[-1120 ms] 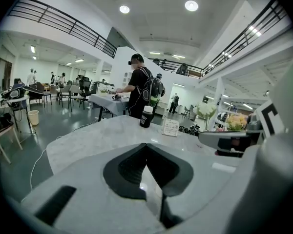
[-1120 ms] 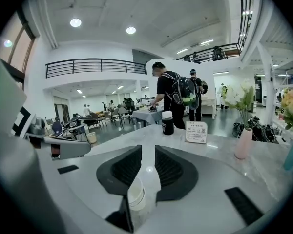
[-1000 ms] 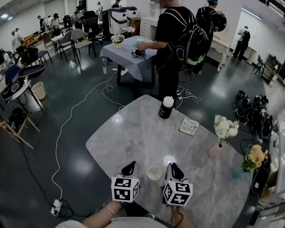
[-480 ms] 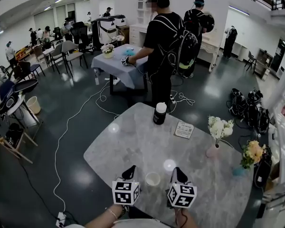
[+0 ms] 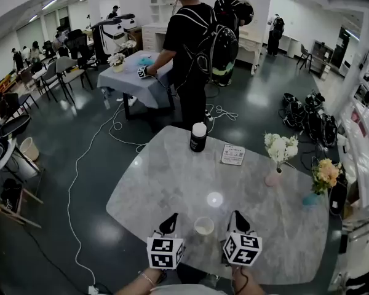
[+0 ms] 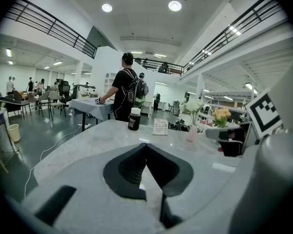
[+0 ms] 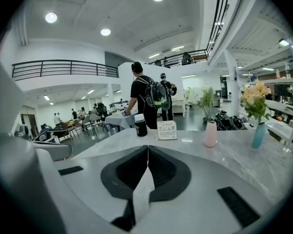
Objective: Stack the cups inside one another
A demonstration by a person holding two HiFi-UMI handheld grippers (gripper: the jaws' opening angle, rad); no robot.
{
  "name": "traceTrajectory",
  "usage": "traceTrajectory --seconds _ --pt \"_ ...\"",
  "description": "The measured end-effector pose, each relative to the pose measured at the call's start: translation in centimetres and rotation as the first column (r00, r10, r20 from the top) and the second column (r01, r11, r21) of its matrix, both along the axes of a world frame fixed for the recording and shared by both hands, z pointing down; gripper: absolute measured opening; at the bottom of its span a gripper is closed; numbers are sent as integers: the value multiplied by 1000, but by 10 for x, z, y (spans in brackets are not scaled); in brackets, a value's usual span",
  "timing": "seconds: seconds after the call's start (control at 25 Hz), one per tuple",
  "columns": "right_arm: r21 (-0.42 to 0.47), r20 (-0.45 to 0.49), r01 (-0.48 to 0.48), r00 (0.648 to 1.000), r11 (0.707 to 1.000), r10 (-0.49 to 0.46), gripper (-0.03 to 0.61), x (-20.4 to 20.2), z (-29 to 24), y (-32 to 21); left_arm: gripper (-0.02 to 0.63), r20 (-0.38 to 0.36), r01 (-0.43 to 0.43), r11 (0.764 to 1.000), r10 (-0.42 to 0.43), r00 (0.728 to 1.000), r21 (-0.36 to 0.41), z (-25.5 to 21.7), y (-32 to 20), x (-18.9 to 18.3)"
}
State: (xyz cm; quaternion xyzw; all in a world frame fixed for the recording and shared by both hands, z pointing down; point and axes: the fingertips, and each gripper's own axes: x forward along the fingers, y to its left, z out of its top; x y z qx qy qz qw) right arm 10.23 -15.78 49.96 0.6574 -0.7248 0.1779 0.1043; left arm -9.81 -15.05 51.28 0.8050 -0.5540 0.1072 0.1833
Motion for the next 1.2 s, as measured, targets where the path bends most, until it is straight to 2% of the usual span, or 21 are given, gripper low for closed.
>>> traceTrajectory --seconds 0.2,0.36,0.52,0.72,0.88,1.04,1.2 --pt "7 22 -116 993 993 116 8 -3 1 27 -5 -1 -83 996 83 997 -42 17 4 -9" --pt "-14 30 -145 989 989 145 8 -6 2 54 -5 -34 -90 993 87 996 -72 21 8 -12" --pt "-15 22 -137 990 990 137 8 -6 0 74 -5 -42 -106 993 104 994 -57 16 19 -5" --pt "14 20 -112 994 994 112 8 6 -9 99 -5 -5 -95 994 95 995 -48 14 51 6" --pt "23 68 -74 995 997 72 8 3 -6 118 -5 41 -68 997 69 997 -29 7 77 2" --pt "15 100 -39 994 999 37 8 6 -3 134 -5 42 -36 999 37 998 -20 -3 97 6" --pt "-1 112 -30 993 1000 30 8 3 -6 145 -5 32 -38 999 38 999 -14 -10 105 11"
